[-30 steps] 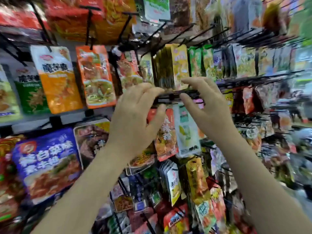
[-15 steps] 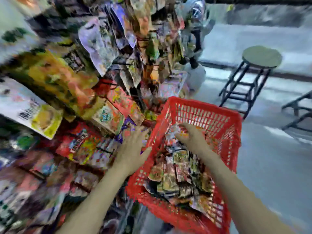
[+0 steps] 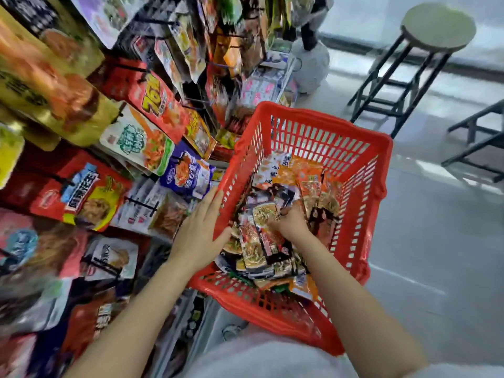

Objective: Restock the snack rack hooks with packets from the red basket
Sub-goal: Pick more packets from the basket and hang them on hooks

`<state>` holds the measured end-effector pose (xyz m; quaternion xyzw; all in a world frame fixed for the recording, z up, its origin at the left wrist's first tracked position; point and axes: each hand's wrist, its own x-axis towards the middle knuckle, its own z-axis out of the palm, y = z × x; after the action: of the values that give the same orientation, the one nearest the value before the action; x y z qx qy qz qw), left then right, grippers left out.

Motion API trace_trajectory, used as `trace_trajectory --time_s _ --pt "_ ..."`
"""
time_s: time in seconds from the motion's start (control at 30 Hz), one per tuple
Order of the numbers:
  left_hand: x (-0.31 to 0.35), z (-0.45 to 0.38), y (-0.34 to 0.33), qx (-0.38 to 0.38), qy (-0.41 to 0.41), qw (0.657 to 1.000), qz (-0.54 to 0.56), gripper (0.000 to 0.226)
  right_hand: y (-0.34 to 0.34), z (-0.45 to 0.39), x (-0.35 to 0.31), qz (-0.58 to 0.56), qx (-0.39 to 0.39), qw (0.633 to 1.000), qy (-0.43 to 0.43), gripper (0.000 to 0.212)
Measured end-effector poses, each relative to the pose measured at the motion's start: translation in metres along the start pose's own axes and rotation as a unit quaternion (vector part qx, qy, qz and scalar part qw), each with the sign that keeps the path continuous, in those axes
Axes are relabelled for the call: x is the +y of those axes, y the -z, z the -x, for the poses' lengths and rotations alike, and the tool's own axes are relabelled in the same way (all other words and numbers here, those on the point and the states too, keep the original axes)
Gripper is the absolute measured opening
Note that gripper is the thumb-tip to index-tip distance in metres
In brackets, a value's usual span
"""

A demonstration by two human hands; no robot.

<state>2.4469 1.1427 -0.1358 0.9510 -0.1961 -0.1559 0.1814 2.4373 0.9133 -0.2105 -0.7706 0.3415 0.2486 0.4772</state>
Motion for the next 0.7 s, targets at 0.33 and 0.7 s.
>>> trace_trajectory --time_s 0.33,0.7 --pt "-0.014 0.031 -0.002 -0.010 0.017 1.000 0.006 0.084 -0.053 0.026 0.003 -0.098 -0.025 0.995 0.017 0.089" --pt "-0.015 0.030 -0.005 -0.007 0.023 0.999 0.023 0.083 -0.049 0.034 0.001 -0.206 -0.025 0.977 0.057 0.065"
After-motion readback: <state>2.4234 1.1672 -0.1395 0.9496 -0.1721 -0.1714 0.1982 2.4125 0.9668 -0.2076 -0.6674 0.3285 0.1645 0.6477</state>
